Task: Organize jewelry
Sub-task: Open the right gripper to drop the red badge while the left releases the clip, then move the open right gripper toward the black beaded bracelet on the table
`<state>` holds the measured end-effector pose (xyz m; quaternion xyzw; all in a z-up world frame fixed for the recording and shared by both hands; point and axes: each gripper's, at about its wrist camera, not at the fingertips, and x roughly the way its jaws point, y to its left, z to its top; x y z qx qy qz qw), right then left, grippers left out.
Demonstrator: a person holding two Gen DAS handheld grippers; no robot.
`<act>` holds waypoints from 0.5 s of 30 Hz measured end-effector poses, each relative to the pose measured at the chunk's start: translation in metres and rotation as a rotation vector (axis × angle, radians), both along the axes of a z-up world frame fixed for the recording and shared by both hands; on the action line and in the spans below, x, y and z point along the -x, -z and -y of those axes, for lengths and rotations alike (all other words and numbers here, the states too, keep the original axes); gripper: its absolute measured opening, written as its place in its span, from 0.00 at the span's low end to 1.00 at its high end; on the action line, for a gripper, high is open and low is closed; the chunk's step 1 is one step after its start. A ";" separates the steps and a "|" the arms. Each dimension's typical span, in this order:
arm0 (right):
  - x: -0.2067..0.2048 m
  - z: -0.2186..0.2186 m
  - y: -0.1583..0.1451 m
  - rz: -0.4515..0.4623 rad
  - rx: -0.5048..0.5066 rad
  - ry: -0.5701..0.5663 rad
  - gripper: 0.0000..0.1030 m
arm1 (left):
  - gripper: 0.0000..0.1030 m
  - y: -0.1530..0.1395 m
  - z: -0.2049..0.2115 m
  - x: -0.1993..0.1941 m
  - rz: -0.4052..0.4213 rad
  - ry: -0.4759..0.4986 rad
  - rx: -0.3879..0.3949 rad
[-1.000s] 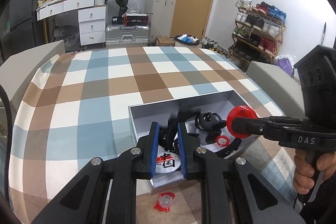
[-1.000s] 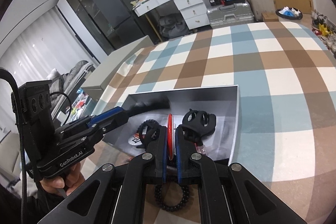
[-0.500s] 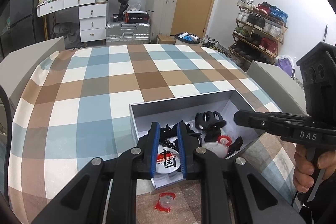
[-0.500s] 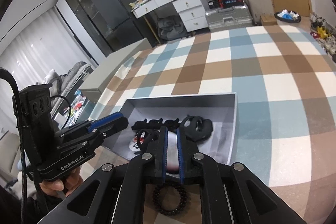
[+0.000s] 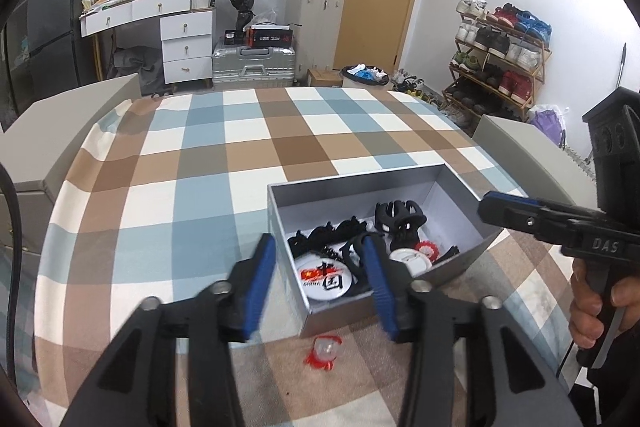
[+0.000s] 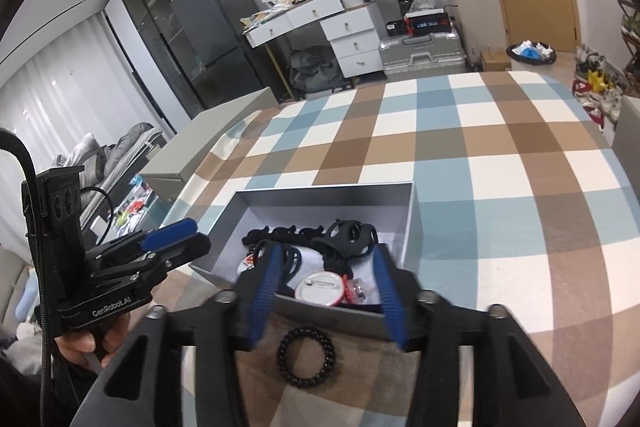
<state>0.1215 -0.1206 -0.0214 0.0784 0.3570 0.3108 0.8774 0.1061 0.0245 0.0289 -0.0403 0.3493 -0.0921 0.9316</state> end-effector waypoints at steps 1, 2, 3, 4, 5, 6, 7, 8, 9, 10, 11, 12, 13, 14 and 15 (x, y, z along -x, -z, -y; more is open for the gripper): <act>0.002 0.001 0.000 0.005 0.004 0.002 0.62 | 0.52 0.000 -0.001 0.002 0.004 -0.003 -0.002; 0.003 0.002 0.000 0.009 0.008 0.004 0.70 | 0.62 -0.001 -0.001 0.004 0.005 -0.005 -0.003; 0.006 0.003 0.000 0.015 0.018 0.007 0.73 | 0.67 -0.001 -0.002 0.005 0.003 -0.010 -0.003; 0.007 0.002 0.001 0.018 0.027 0.008 0.80 | 0.74 -0.001 -0.003 0.006 0.004 -0.016 -0.001; 0.009 0.002 0.002 0.021 0.043 0.011 0.86 | 0.78 -0.001 -0.005 0.007 0.007 -0.021 0.001; 0.011 0.003 0.002 0.021 0.051 0.015 0.90 | 0.80 -0.001 -0.005 0.009 0.009 -0.027 0.001; 0.013 0.003 0.003 0.020 0.059 0.020 0.94 | 0.82 -0.001 -0.006 0.010 0.010 -0.035 -0.002; 0.014 0.004 0.004 0.020 0.064 0.025 0.97 | 0.83 0.000 -0.007 0.010 0.010 -0.043 -0.006; 0.015 0.005 0.005 0.021 0.069 0.033 0.98 | 0.85 0.000 -0.008 0.011 0.011 -0.050 -0.010; 0.016 0.006 0.006 0.021 0.073 0.042 0.99 | 0.89 0.001 -0.009 0.011 0.012 -0.057 -0.014; 0.017 0.007 0.007 0.020 0.073 0.049 1.00 | 0.96 0.002 -0.010 0.012 0.012 -0.064 -0.016; 0.018 0.009 0.008 0.015 0.072 0.055 1.00 | 0.98 0.003 -0.011 0.013 0.012 -0.068 -0.016; 0.018 0.011 0.010 0.009 0.072 0.062 1.00 | 0.99 0.004 -0.012 0.013 0.016 -0.070 -0.015; 0.017 0.013 0.012 0.000 0.073 0.070 1.00 | 0.99 0.004 -0.012 0.015 0.016 -0.071 -0.017; 0.018 0.013 0.013 -0.006 0.076 0.077 1.00 | 0.99 0.005 -0.012 0.016 0.014 -0.071 -0.019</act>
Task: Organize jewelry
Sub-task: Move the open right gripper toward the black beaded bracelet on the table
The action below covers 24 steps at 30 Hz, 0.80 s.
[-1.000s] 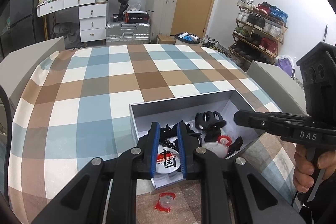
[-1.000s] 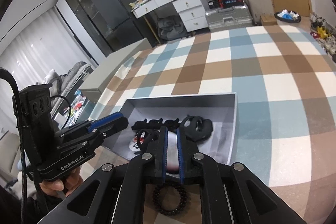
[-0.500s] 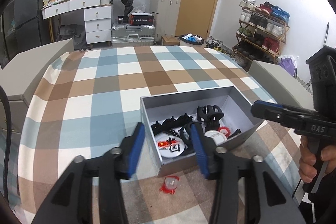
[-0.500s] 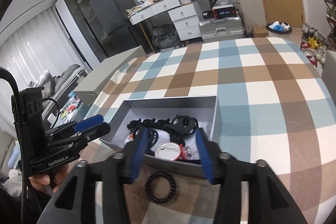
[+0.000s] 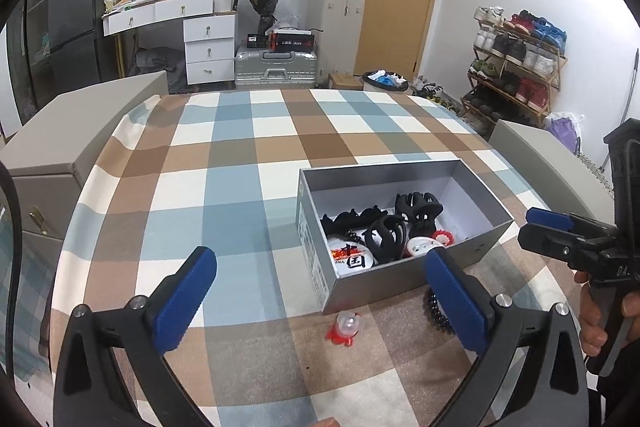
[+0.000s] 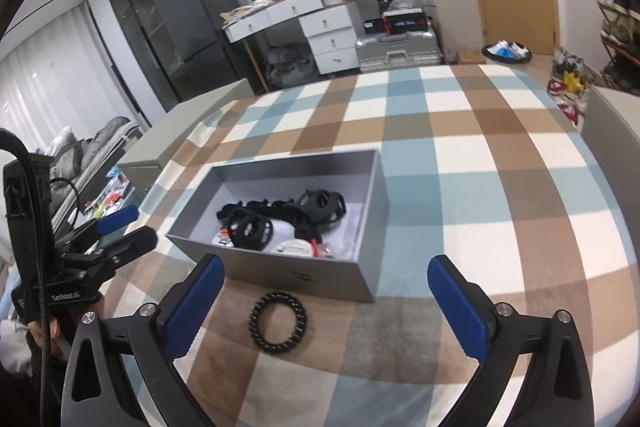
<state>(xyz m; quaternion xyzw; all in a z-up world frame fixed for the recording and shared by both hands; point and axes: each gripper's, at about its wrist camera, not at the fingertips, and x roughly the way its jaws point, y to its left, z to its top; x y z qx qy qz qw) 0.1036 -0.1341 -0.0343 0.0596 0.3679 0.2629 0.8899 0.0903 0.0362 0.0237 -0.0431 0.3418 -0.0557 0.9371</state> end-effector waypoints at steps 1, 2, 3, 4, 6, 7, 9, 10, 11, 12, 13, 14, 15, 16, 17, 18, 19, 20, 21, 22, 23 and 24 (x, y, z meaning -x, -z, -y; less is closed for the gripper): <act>0.000 0.001 0.001 -0.007 0.003 0.006 1.00 | 0.99 0.002 0.000 0.000 -0.006 0.001 -0.006; -0.001 0.001 0.003 -0.016 0.005 0.009 1.00 | 0.99 0.003 0.000 0.001 -0.008 -0.001 -0.011; -0.001 0.001 0.005 -0.023 0.007 0.011 1.00 | 0.99 0.005 -0.001 0.002 -0.010 -0.004 -0.016; -0.001 0.001 0.007 -0.030 0.010 0.013 1.00 | 0.99 0.006 -0.002 0.003 -0.013 -0.006 -0.019; 0.000 0.000 0.010 -0.040 0.019 0.012 1.00 | 0.99 0.009 -0.003 0.005 -0.021 -0.009 -0.019; 0.001 -0.001 0.012 -0.039 0.025 0.012 1.00 | 0.99 0.010 -0.005 0.006 -0.024 -0.009 -0.016; 0.003 -0.003 0.015 -0.043 0.035 -0.004 1.00 | 0.99 0.012 -0.006 0.007 -0.031 -0.011 -0.012; 0.004 -0.005 0.016 -0.048 0.037 -0.017 1.00 | 0.99 0.014 -0.007 0.008 -0.037 -0.013 -0.010; 0.006 -0.007 0.017 -0.053 0.042 -0.031 0.99 | 0.99 0.015 -0.007 0.008 -0.041 -0.013 -0.011; 0.007 -0.009 0.018 -0.054 0.045 -0.040 0.99 | 0.99 0.016 -0.007 0.009 -0.044 -0.014 -0.011; 0.009 -0.011 0.020 -0.055 0.050 -0.055 0.98 | 0.99 0.018 -0.007 0.009 -0.050 -0.015 -0.012; 0.011 -0.015 0.022 -0.057 0.061 -0.072 0.97 | 0.99 0.020 -0.007 0.009 -0.055 -0.013 -0.011; 0.012 -0.019 0.023 -0.057 0.071 -0.083 0.97 | 0.99 0.020 -0.006 0.010 -0.058 -0.012 -0.012; 0.013 -0.021 0.025 -0.057 0.081 -0.092 0.96 | 0.99 0.022 -0.006 0.010 -0.064 -0.009 -0.012; 0.015 -0.025 0.027 -0.056 0.094 -0.103 0.94 | 0.99 0.023 -0.006 0.011 -0.068 -0.006 -0.013; 0.016 -0.029 0.029 -0.057 0.108 -0.116 0.94 | 0.99 0.023 -0.005 0.011 -0.070 -0.004 -0.015; 0.018 -0.032 0.030 -0.057 0.124 -0.130 0.93 | 0.99 0.024 -0.005 0.011 -0.073 -0.003 -0.020; 0.020 -0.036 0.032 -0.055 0.138 -0.142 0.93 | 0.99 0.024 -0.004 0.012 -0.076 -0.003 -0.025; 0.021 -0.038 0.033 -0.054 0.145 -0.149 0.93 | 0.99 0.025 -0.004 0.012 -0.078 -0.002 -0.029; 0.022 -0.040 0.034 -0.053 0.154 -0.159 0.93 | 0.99 0.025 -0.004 0.012 -0.080 -0.002 -0.032; 0.023 -0.042 0.035 -0.052 0.162 -0.167 0.92 | 0.99 0.026 -0.004 0.012 -0.081 -0.002 -0.033; 0.024 -0.044 0.037 -0.050 0.171 -0.172 0.90 | 0.99 0.026 -0.004 0.011 -0.082 -0.002 -0.032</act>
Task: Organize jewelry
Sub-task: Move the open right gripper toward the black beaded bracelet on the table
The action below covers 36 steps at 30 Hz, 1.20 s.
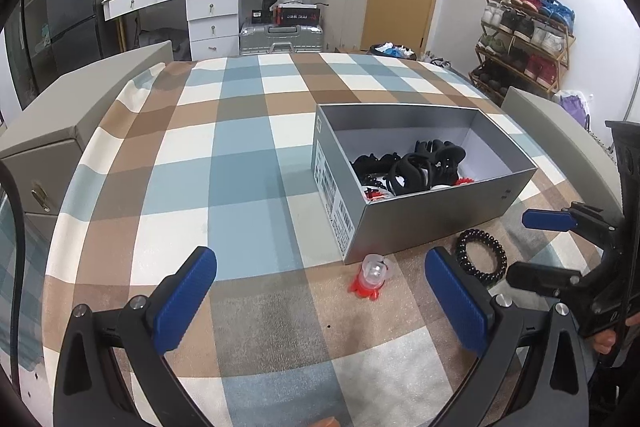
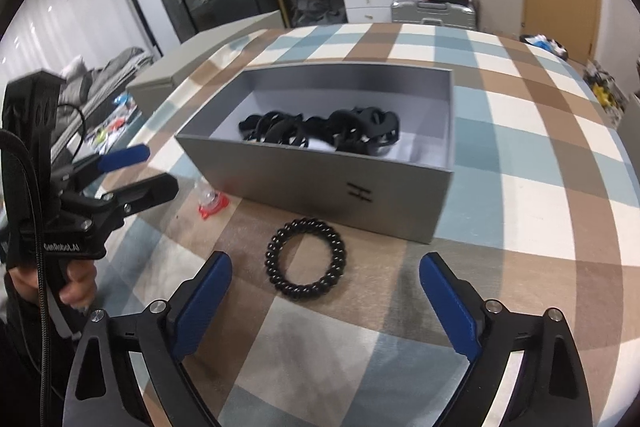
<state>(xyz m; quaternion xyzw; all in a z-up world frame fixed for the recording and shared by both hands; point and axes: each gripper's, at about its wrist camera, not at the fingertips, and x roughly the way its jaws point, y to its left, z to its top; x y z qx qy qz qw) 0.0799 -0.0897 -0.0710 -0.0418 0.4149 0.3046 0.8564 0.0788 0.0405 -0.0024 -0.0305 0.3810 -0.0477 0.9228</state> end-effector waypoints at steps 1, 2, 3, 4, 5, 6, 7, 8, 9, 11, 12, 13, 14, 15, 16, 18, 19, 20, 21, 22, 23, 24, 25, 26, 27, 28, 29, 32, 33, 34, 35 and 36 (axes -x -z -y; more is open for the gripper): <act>0.000 -0.002 0.002 0.001 0.011 -0.006 0.86 | 0.99 0.001 0.000 0.000 -0.001 0.001 0.001; -0.001 -0.004 0.003 -0.002 0.020 -0.012 0.84 | 0.99 0.001 -0.001 0.000 -0.002 0.001 0.002; -0.001 -0.006 0.005 -0.004 0.032 -0.018 0.83 | 0.99 0.001 -0.001 0.000 -0.004 0.001 0.003; -0.002 -0.007 0.007 -0.004 0.041 -0.021 0.83 | 0.99 0.002 -0.002 0.000 -0.005 0.000 0.004; -0.001 -0.008 0.008 0.000 0.051 -0.021 0.82 | 0.99 0.002 -0.002 0.000 -0.006 -0.001 0.005; -0.001 -0.009 0.009 0.004 0.055 -0.020 0.82 | 0.99 0.002 -0.003 0.000 -0.008 -0.002 0.008; -0.002 -0.009 0.010 0.005 0.060 -0.020 0.81 | 0.99 0.003 -0.004 0.000 -0.010 -0.004 0.014; -0.002 -0.010 0.010 0.002 0.062 -0.022 0.79 | 0.99 0.003 -0.005 -0.001 -0.013 -0.005 0.020; -0.003 -0.010 0.011 0.001 0.062 -0.023 0.79 | 0.99 0.004 -0.006 -0.001 -0.017 -0.007 0.025; -0.003 -0.011 0.011 0.000 0.069 -0.025 0.78 | 0.99 0.005 -0.007 -0.001 -0.021 -0.012 0.029; -0.003 -0.012 0.011 0.002 0.074 -0.026 0.78 | 0.99 0.005 -0.007 -0.001 -0.023 -0.013 0.029; -0.003 -0.013 0.011 0.007 0.079 -0.026 0.77 | 0.99 0.005 -0.008 -0.002 -0.024 -0.014 0.029; -0.003 -0.014 0.011 0.011 0.086 -0.026 0.75 | 0.99 0.005 -0.008 -0.002 -0.025 -0.014 0.029; -0.003 -0.016 0.011 0.014 0.091 -0.026 0.74 | 0.99 0.005 -0.008 -0.002 -0.026 -0.014 0.028; -0.003 -0.017 0.011 0.022 0.103 -0.024 0.70 | 0.99 0.006 -0.008 -0.002 -0.027 -0.013 0.028; -0.003 -0.019 0.011 0.033 0.123 -0.028 0.69 | 0.99 0.006 -0.007 -0.002 -0.029 -0.012 0.027; -0.003 -0.019 0.011 0.034 0.129 -0.032 0.69 | 0.99 0.006 -0.007 -0.002 -0.030 -0.013 0.025; -0.003 -0.019 0.011 0.034 0.134 -0.034 0.69 | 0.99 0.007 -0.007 -0.002 -0.031 -0.012 0.024; -0.003 -0.018 0.011 0.034 0.137 -0.032 0.69 | 0.99 0.007 -0.007 -0.002 -0.033 -0.012 0.025; -0.003 -0.017 0.011 0.034 0.139 -0.031 0.69 | 0.99 0.007 -0.008 -0.003 -0.035 -0.011 0.026; -0.003 -0.016 0.011 0.032 0.139 -0.031 0.69 | 0.99 0.008 -0.008 -0.003 -0.036 -0.010 0.028; -0.003 -0.015 0.012 0.032 0.138 -0.032 0.69 | 0.99 0.008 -0.008 -0.003 -0.036 -0.009 0.029; -0.002 -0.016 0.012 0.034 0.143 -0.034 0.69 | 0.99 0.008 -0.008 -0.003 -0.037 -0.008 0.028; -0.002 -0.017 0.012 0.038 0.146 -0.038 0.69 | 0.99 0.009 -0.008 -0.003 -0.038 -0.008 0.027; -0.001 -0.019 0.012 0.039 0.146 -0.044 0.69 | 0.99 0.009 -0.007 -0.003 -0.039 -0.008 0.027; -0.001 -0.020 0.012 0.040 0.145 -0.049 0.69 | 0.99 0.009 -0.007 -0.003 -0.040 -0.008 0.026; 0.000 -0.022 0.012 0.043 0.146 -0.055 0.69 | 0.99 0.009 -0.007 -0.003 -0.040 -0.008 0.025; 0.001 -0.029 0.014 0.070 0.185 -0.066 0.63 | 0.99 0.009 -0.008 -0.003 -0.039 -0.008 0.024; 0.001 -0.031 0.014 0.082 0.200 -0.068 0.61 | 0.99 0.009 -0.008 -0.003 -0.040 -0.009 0.024; 0.001 -0.031 0.014 0.080 0.196 -0.073 0.58 | 0.99 0.009 -0.008 -0.003 -0.041 -0.010 0.024; 0.000 -0.029 0.013 0.080 0.197 -0.070 0.53 | 0.99 0.009 -0.008 -0.003 -0.042 -0.009 0.025; -0.001 -0.028 0.013 0.078 0.198 -0.067 0.53 | 0.99 0.009 -0.008 -0.003 -0.042 -0.009 0.026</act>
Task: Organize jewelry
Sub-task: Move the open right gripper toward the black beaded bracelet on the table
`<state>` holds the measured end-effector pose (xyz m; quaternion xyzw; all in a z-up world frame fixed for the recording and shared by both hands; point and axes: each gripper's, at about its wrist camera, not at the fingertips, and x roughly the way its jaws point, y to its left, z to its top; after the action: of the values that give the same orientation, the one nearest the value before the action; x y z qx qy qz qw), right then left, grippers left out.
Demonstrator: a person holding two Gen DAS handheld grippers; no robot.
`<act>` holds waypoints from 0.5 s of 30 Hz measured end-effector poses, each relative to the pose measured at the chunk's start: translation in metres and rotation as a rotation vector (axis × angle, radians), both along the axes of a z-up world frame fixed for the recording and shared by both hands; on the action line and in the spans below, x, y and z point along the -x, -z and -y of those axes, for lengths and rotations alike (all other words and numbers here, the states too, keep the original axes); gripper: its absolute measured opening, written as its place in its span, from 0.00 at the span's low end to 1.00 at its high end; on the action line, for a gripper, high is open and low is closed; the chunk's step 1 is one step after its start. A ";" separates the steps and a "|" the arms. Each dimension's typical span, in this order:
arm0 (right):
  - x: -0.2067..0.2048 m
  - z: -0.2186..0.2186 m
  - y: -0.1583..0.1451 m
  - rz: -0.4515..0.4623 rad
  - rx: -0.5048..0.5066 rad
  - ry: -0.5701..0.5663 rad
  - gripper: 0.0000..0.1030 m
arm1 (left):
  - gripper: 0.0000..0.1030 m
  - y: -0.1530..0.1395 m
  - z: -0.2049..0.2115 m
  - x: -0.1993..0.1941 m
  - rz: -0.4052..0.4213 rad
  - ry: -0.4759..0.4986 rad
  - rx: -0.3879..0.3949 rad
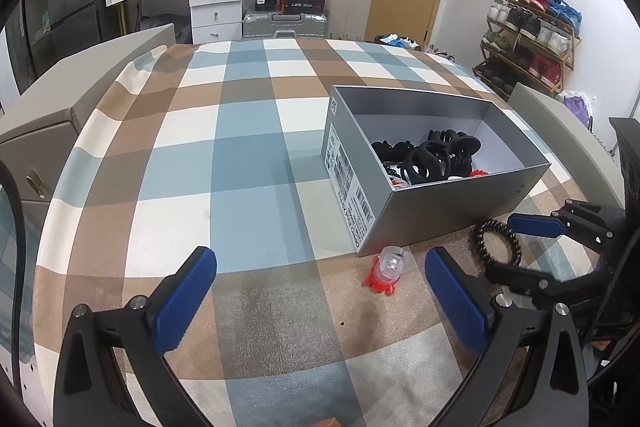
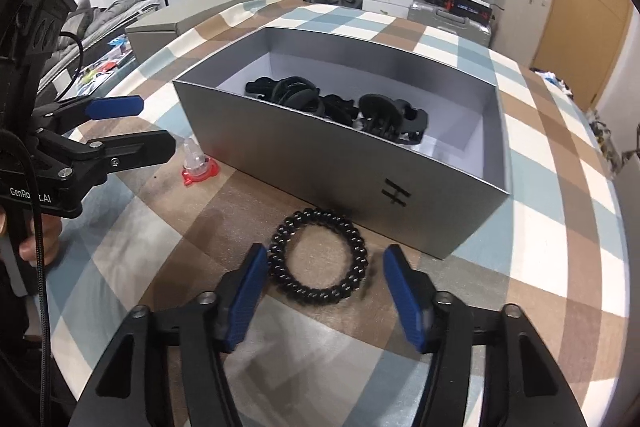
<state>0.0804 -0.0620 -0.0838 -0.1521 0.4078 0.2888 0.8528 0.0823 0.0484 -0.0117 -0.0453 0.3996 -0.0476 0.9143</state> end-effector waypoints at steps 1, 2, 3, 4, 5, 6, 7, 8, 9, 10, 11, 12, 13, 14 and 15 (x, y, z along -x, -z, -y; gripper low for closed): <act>0.000 0.002 0.000 -0.002 0.001 0.004 0.53 | 0.99 0.000 0.000 0.000 -0.001 0.000 0.002; -0.001 0.006 0.000 -0.004 0.001 0.013 0.53 | 0.99 0.000 0.000 0.000 -0.002 0.001 0.003; -0.001 0.008 0.000 -0.006 0.001 0.019 0.53 | 0.99 0.001 -0.001 -0.001 -0.003 0.002 0.004; -0.001 0.011 0.000 -0.007 0.000 0.024 0.53 | 0.99 0.001 -0.001 -0.001 -0.004 0.003 0.005; -0.001 0.013 0.000 -0.008 -0.002 0.028 0.53 | 0.99 0.002 -0.001 -0.002 -0.007 0.003 0.005; -0.001 0.013 0.000 -0.009 -0.003 0.029 0.53 | 0.99 0.002 -0.001 -0.002 -0.008 0.003 0.005; -0.002 0.013 0.000 -0.008 -0.003 0.028 0.55 | 0.99 0.003 -0.001 -0.002 -0.011 0.004 0.006; -0.002 0.011 0.000 -0.005 0.002 0.024 0.56 | 0.99 0.003 -0.001 -0.002 -0.013 0.005 0.005; -0.002 0.010 0.000 -0.002 0.002 0.021 0.56 | 0.99 0.003 -0.001 -0.002 -0.013 0.004 0.002; -0.002 0.007 0.000 -0.002 -0.001 0.016 0.56 | 0.99 0.003 0.000 -0.002 -0.013 0.005 0.000; -0.002 0.006 0.000 0.000 0.000 0.013 0.56 | 0.99 0.003 0.000 -0.002 -0.013 0.005 0.000; -0.002 0.005 0.000 0.002 -0.001 0.011 0.55 | 0.99 0.003 0.000 -0.001 -0.012 0.006 0.000; -0.002 0.004 0.000 0.004 -0.003 0.010 0.55 | 0.99 0.003 0.001 -0.002 -0.013 0.007 -0.001; -0.002 0.004 0.000 0.005 -0.006 0.010 0.50 | 0.99 0.003 0.001 -0.002 -0.014 0.007 -0.002; -0.001 0.005 0.000 0.009 -0.010 0.008 0.47 | 0.99 0.004 0.001 -0.002 -0.015 0.009 -0.003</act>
<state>0.0816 -0.0667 -0.0841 -0.1477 0.4030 0.2866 0.8565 0.0841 0.0470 -0.0155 -0.0423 0.4069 -0.0506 0.9111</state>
